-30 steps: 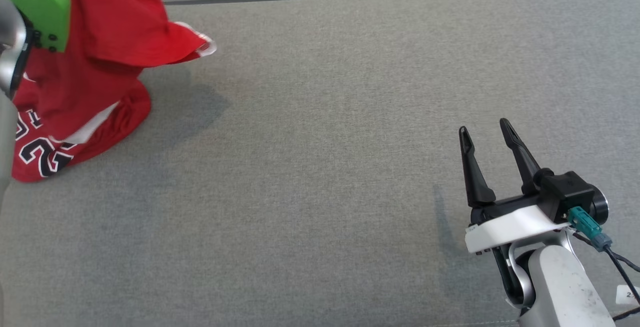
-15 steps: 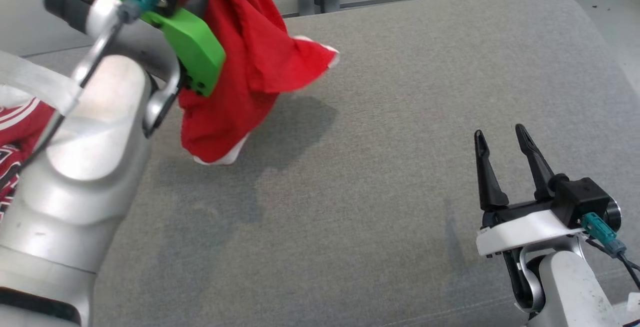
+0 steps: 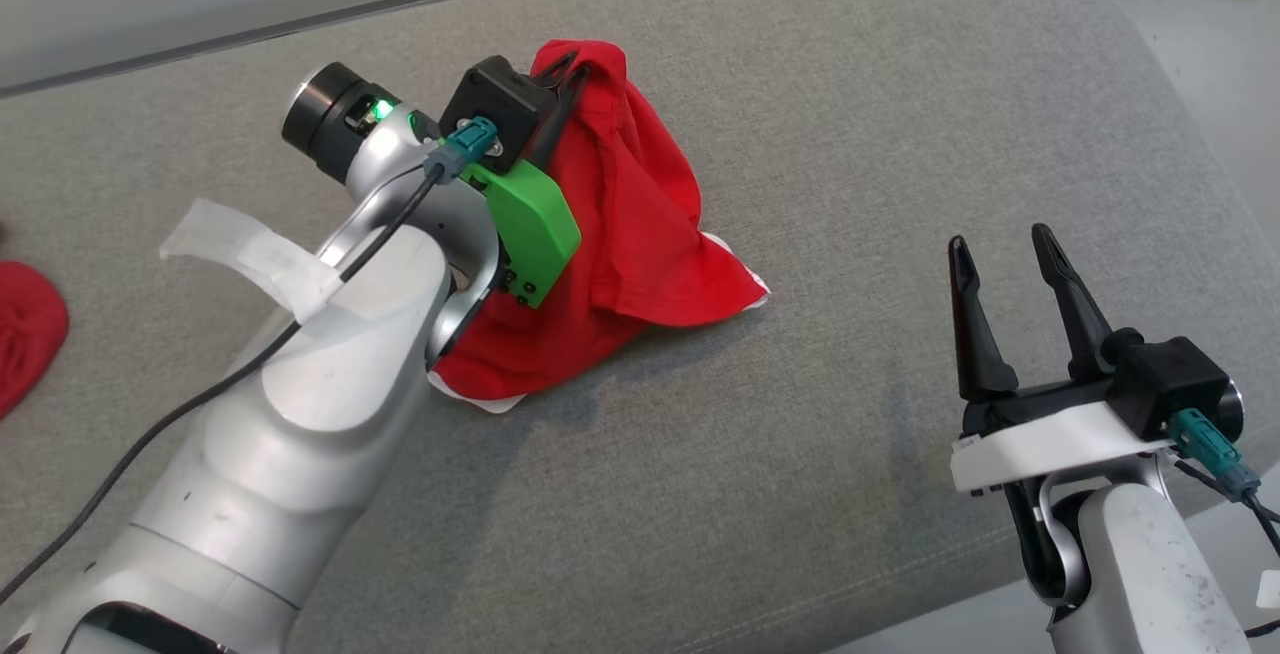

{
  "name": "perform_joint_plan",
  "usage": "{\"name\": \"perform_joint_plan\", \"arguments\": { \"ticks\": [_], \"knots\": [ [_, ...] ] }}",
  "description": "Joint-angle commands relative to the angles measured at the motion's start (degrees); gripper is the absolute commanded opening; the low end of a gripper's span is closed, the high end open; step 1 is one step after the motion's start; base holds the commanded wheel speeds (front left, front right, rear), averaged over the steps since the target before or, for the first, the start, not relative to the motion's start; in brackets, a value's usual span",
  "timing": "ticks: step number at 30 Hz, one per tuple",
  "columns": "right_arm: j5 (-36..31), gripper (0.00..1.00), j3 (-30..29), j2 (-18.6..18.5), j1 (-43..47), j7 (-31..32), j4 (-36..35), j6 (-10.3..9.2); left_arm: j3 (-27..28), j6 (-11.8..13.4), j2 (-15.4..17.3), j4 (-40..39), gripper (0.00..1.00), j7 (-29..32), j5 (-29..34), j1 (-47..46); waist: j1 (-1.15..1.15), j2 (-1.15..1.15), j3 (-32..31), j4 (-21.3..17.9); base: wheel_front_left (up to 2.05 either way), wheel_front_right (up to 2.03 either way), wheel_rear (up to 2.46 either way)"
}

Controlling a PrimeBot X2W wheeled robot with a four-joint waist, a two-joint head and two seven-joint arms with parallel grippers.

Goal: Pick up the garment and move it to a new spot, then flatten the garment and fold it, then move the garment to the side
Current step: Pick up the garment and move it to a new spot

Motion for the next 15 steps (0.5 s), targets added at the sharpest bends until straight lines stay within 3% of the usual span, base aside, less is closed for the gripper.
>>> {"name": "perform_joint_plan", "arguments": {
  "ticks": [1,8,15],
  "knots": [
    [0.48,1.0,0.08,-0.15,-0.57,-0.1,-0.23,0.02,0.14,0.74,-0.82,1.5,0.0,-1.14,-0.13,0.26,0.0,0.0,2.22,-2.14,0.0,0.0,0.0],
    [1.22,1.0,1.39,-0.16,-2.63,-0.1,-0.58,0.01,-0.03,3.03,-4.36,14.68,0.0,-9.08,0.93,-2.98,0.0,0.0,5.14,-5.52,0.0,0.0,0.0],
    [2.36,1.0,3.26,-0.19,-3.17,-0.09,0.2,0.01,-0.87,3.95,-4.08,24.22,0.0,-13.8,3.05,-7.54,0.0,0.0,6.03,-8.27,0.0,0.0,0.0]
  ]
}}
